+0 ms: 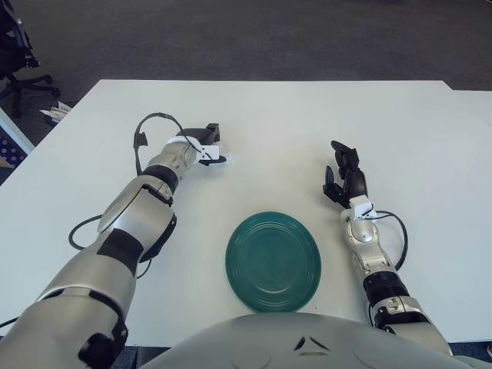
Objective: Put the charger into the plate.
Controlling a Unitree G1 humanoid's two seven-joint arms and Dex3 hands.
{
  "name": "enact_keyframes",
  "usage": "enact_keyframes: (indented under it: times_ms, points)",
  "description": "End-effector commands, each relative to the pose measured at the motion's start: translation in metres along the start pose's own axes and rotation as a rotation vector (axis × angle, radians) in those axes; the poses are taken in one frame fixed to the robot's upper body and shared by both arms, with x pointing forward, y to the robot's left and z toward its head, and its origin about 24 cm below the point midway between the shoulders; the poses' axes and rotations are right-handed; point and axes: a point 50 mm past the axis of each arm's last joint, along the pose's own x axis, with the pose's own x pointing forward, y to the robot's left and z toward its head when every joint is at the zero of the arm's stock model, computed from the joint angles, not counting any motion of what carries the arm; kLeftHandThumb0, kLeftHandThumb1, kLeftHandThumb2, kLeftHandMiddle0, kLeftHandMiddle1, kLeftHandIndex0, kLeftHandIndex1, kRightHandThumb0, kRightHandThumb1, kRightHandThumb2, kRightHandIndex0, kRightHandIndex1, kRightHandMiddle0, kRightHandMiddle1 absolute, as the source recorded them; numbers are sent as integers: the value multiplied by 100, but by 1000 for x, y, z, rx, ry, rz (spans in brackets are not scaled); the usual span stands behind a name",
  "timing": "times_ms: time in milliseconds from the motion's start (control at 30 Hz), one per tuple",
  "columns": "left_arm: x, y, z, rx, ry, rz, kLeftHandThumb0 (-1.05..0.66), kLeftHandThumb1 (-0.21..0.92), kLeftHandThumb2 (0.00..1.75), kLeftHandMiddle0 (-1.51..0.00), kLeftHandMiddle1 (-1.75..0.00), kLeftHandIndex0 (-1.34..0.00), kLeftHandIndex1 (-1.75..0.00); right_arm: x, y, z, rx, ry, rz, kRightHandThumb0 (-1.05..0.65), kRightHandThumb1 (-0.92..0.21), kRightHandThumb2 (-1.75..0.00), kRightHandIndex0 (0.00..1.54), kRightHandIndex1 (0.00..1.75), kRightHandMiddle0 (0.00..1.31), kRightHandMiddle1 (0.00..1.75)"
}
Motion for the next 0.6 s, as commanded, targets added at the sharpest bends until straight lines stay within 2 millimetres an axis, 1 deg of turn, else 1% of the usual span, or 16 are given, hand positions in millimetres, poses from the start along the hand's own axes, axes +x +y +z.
enact_keyframes:
  times_ms: [0, 33, 133, 200, 267, 300, 333, 367, 433, 467, 567]
  points:
    - [-6, -35, 0, 27, 5, -59, -91, 92, 36, -34, -175, -13, -170, -77, -21, -68, -108, 337, 18, -68, -92, -83, 26, 0, 0, 64]
    - [-6, -36, 1, 27, 2, -50, -92, 92, 36, -28, -175, -12, -167, -77, -21, -68, -108, 337, 17, -69, -92, -83, 27, 0, 0, 64]
    - [-7, -38, 2, 26, -7, -27, -92, 92, 36, -20, -175, -12, -163, -78, -23, -68, -108, 336, 16, -69, -92, -82, 27, 0, 0, 64]
    - [-7, -40, 2, 25, -12, -14, -94, 92, 39, -10, -173, -10, -158, -78, -24, -68, -108, 335, 16, -70, -92, -82, 27, 1, 0, 64]
    - [-8, -42, 2, 21, -15, 3, -96, 92, 40, -7, -169, -12, -152, -77, -24, -68, -110, 336, 15, -70, -92, -82, 28, 1, 0, 65]
    - [-9, -43, 2, 20, -15, 9, -97, 92, 42, -7, -159, -13, -148, -78, -25, -68, -111, 337, 15, -70, -92, -82, 28, 1, 0, 65]
    - [-9, -44, 2, 17, -16, 16, -98, 92, 43, -7, -155, -14, -146, -78, -26, -68, -111, 338, 14, -70, -92, -83, 28, 1, 0, 65]
    - [-9, -44, 3, 15, -16, 21, -99, 92, 44, -8, -144, -15, -141, -78, -26, -68, -112, 339, 14, -70, -92, -83, 28, 1, 0, 65]
    - [-9, -45, 3, 12, -16, 29, -100, 92, 46, -10, -129, -16, -136, -78, -27, -68, -111, 341, 13, -70, -92, -83, 27, 1, 0, 66]
    - [-9, -45, 3, 8, -16, 34, -100, 92, 46, -10, -126, -17, -135, -77, -27, -68, -111, 343, 12, -70, -92, -83, 27, 0, 0, 66]
    - [-10, -47, 4, -6, -14, 46, -101, 92, 48, -12, -110, -18, -129, -77, -28, -69, -109, 347, 9, -70, -92, -84, 27, 0, 0, 66]
